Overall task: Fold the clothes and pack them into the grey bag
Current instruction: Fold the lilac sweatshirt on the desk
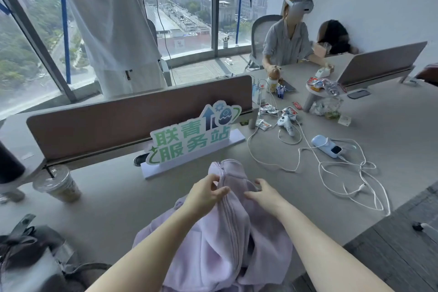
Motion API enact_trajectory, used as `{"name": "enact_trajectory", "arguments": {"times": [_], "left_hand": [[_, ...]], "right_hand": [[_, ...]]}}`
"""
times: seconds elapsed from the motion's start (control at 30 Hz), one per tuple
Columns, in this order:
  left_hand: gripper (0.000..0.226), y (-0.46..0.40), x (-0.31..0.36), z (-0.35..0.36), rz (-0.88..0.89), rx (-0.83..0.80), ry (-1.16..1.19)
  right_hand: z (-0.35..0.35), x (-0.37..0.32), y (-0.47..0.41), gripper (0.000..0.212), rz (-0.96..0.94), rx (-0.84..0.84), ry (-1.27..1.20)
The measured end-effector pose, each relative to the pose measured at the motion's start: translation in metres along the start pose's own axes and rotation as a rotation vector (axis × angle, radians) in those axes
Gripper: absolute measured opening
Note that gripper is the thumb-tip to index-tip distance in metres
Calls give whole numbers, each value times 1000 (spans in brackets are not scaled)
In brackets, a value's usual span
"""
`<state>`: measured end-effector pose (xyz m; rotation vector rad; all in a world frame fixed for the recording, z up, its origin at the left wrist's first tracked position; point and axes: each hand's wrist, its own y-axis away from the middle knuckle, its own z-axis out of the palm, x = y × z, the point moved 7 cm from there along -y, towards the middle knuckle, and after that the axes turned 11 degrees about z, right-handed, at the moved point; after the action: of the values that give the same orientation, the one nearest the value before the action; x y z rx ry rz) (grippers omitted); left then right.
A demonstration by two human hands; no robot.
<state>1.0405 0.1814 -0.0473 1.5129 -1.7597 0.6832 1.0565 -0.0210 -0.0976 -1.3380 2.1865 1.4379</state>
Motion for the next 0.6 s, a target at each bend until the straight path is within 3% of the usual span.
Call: {"name": "enact_trajectory", "arguments": {"times": [0.03, 0.07, 0.13, 0.17, 0.23, 0.33, 0.43, 0.5, 0.53, 0.57, 0.6], "left_hand": [[31, 2, -8, 6, -27, -37, 2], [31, 3, -15, 11, -49, -80, -9], [30, 4, -28, 16, -82, -170, -31], [35, 3, -32, 18, -82, -192, -29], [50, -2, -45, 21, -72, -200, -28], [26, -3, -60, 42, -110, -374, 46], [29, 2, -65, 58, -79, -537, 14], [30, -3, -72, 55, -71, -497, -62], [29, -8, -76, 49, -81, -426, -108], [28, -13, -81, 41, -102, -334, -154], [27, -18, -86, 34, -130, -251, -185]], "right_hand": [[6, 11, -5, 78, 32, -21, 28], [11, 19, -10, 64, 30, -36, 83], [21, 34, -20, 14, 13, -43, 237], [23, 39, -25, 8, 13, -34, 267], [17, 43, -33, 11, 23, 57, 178], [-4, 32, -45, 41, -27, 249, -69], [-4, 14, -66, 74, -8, 162, -29], [6, 10, -82, 92, 52, 38, 31], [10, 12, -88, 95, 101, -7, 66], [13, 16, -91, 85, 145, -43, 100], [16, 20, -95, 54, 165, -62, 111]]}}
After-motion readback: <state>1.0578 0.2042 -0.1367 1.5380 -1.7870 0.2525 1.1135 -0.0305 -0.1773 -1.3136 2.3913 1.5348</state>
